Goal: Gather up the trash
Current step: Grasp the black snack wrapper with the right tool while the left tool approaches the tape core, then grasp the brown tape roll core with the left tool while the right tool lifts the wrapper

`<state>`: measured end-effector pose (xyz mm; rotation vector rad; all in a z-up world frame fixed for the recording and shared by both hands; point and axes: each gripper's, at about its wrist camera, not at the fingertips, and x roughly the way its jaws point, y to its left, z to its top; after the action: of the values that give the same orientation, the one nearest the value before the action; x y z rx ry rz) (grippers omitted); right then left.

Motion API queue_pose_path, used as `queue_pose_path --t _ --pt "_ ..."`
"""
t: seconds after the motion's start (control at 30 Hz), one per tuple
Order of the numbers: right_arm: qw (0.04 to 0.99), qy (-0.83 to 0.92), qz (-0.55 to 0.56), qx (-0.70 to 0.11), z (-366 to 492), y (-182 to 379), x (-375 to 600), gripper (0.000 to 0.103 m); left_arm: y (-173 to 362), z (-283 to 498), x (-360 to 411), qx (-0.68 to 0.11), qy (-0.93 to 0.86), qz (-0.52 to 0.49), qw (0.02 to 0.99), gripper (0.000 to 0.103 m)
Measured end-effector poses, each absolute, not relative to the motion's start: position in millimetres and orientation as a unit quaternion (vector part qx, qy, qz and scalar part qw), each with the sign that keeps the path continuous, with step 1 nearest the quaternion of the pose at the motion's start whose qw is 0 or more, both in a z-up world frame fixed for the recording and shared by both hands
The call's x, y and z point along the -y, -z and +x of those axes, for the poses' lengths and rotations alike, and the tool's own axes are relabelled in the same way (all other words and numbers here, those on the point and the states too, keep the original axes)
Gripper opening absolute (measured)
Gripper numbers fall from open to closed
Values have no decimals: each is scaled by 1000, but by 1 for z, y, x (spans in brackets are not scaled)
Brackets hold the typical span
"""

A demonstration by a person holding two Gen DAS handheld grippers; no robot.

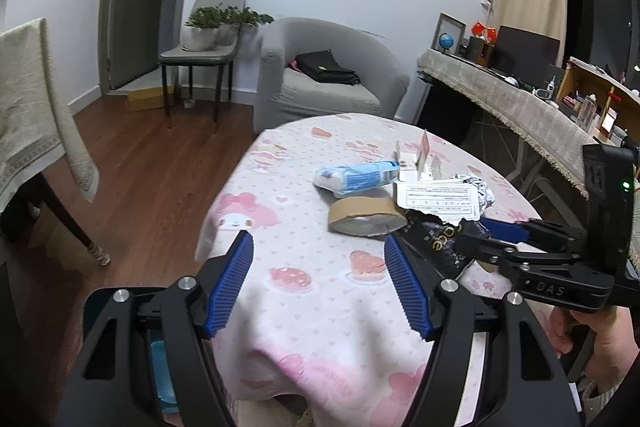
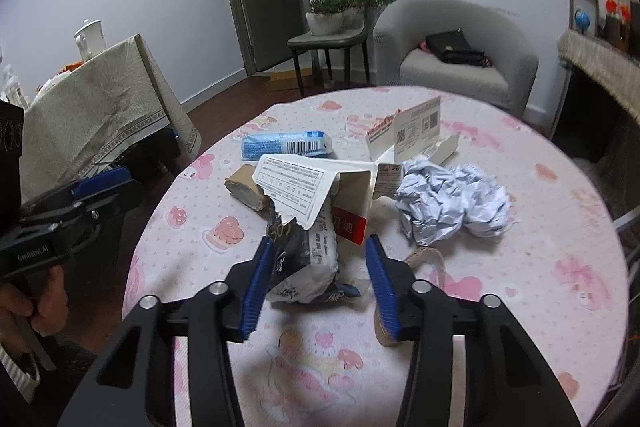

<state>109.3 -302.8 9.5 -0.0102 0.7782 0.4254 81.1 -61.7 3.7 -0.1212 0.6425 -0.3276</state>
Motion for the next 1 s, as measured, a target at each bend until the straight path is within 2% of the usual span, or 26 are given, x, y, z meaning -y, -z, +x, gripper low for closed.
queue_pose_path --t 0.07,0.13,0.2,0.3,0.6,1.0 --pt "899 -208 5 -385 115 -7 305 44 -1 87 65 -322 170 -63 929 70" --pt "892 -219 18 -394 121 -5 307 36 2 94 70 -328 181 -68 925 71" --pt "888 -225 22 -401 123 -4 309 22 4 100 75 -333 188 -68 922 72" --pt "888 -229 16 -399 121 -8 312 18 7 105 84 -338 199 -61 918 76" --pt "895 -203 5 -397 116 -19 338 17 14 118 107 -343 201 -18 917 85" --pt "909 -173 31 -378 102 -35 398 16 20 135 135 -350 195 72 913 88"
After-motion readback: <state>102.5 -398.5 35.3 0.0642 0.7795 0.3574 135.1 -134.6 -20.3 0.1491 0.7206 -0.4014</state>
